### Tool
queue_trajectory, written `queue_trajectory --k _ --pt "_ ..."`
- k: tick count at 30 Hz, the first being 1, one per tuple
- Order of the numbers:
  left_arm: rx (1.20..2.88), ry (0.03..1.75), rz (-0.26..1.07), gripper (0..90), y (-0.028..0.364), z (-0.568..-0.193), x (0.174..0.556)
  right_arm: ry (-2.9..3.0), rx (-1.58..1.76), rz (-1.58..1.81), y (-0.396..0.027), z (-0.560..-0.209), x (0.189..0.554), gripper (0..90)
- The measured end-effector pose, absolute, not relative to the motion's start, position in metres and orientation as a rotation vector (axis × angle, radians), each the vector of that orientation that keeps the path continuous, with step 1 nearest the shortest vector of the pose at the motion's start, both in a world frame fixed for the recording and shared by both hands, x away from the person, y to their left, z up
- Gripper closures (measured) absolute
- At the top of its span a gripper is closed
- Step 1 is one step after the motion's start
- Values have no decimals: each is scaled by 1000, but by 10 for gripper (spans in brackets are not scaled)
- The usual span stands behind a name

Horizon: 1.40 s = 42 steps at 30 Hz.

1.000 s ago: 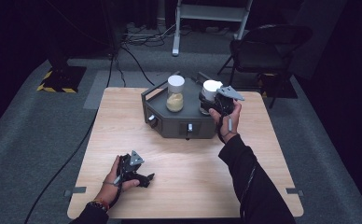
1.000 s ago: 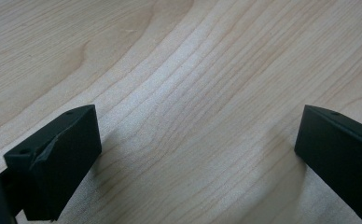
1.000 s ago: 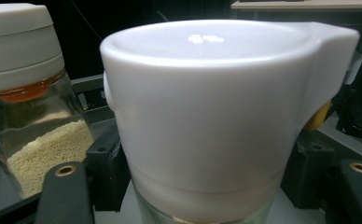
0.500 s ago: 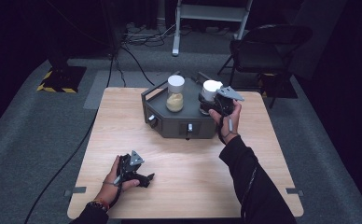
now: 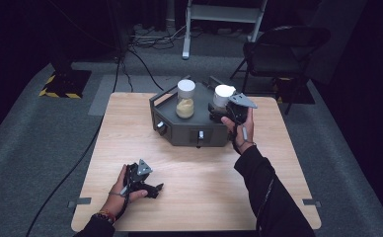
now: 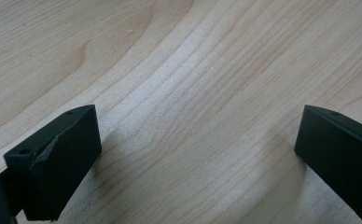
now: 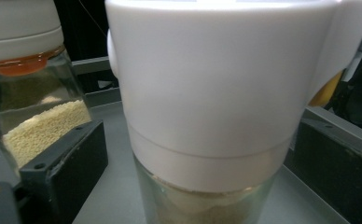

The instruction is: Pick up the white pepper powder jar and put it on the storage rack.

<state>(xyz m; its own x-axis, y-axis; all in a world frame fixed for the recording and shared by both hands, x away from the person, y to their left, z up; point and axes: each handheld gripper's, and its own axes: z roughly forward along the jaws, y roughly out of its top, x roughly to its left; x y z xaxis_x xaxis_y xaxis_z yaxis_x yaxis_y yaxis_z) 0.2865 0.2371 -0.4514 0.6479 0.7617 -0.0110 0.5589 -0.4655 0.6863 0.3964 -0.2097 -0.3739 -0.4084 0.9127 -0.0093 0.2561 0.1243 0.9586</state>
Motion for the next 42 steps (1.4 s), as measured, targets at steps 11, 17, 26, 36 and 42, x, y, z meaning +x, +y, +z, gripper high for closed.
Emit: queue_trajectory --k 11,17,26,36,42 --pt "2196 1021 392 0 237 -451 286 1740 1106 1295 -212 -374 387 29" --pt "2196 1021 392 0 237 -451 286 1739 1060 1288 -212 -373 380 27" --pt "2196 1021 392 0 237 -451 286 1735 993 1231 -213 -366 369 20" --pt "2196 1021 392 0 237 -451 286 1761 900 1187 -219 -362 350 20" --pt "2196 1021 392 0 237 -451 287 1781 853 1180 -224 -364 338 18"
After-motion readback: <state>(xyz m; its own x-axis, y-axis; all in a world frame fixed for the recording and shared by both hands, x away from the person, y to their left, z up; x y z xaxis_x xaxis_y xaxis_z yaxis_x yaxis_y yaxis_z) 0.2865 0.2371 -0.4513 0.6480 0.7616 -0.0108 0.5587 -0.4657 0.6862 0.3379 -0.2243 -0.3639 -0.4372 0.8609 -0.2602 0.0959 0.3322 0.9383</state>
